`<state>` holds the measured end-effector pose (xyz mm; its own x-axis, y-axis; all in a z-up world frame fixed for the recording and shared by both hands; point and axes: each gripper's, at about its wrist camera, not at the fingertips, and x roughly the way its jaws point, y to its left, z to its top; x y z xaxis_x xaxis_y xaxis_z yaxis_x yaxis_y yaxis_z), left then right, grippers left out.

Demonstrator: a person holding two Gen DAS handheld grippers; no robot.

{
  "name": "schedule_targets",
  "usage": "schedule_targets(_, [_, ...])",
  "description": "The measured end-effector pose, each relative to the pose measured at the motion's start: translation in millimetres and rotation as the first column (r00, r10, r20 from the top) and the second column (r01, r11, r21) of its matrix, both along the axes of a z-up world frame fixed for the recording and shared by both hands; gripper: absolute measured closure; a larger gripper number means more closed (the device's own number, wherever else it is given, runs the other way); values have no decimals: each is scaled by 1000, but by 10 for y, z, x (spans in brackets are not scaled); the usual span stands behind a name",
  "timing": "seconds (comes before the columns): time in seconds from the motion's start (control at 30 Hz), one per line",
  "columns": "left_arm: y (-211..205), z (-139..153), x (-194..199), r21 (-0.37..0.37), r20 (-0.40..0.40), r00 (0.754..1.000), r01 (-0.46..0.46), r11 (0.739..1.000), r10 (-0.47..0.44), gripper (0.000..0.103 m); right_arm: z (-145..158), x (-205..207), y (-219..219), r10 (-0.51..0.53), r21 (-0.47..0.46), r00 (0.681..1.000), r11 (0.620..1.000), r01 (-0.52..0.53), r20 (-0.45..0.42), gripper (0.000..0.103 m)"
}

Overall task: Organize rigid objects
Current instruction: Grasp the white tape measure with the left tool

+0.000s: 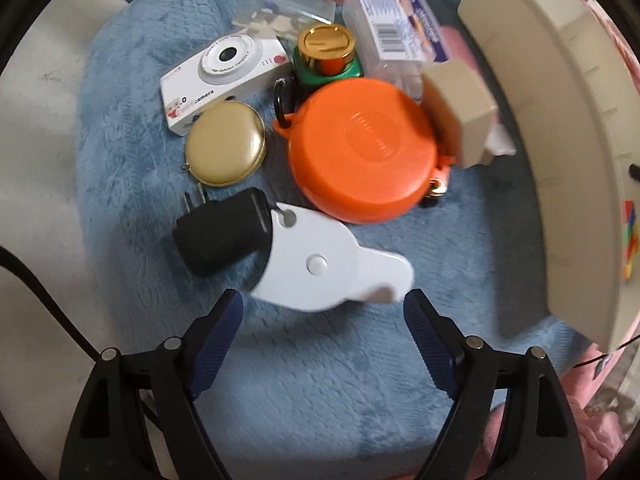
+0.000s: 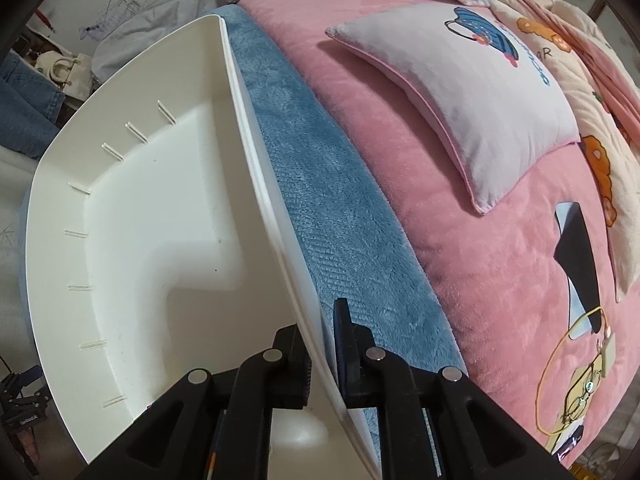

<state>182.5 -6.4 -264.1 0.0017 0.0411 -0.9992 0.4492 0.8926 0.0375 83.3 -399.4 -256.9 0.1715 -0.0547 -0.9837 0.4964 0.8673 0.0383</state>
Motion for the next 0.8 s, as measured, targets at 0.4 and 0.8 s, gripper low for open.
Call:
schedule_targets(0.4, [-22, -280, 86, -59, -101, 995, 17, 998, -23, 9, 7, -17, 7, -41, -3, 999, 999, 41, -4, 91])
schedule_targets(0.8, [-87, -477, 58, -20, -100, 993, 68, 997, -70, 9, 3, -29, 4, -46, -8, 999, 999, 46, -5, 90])
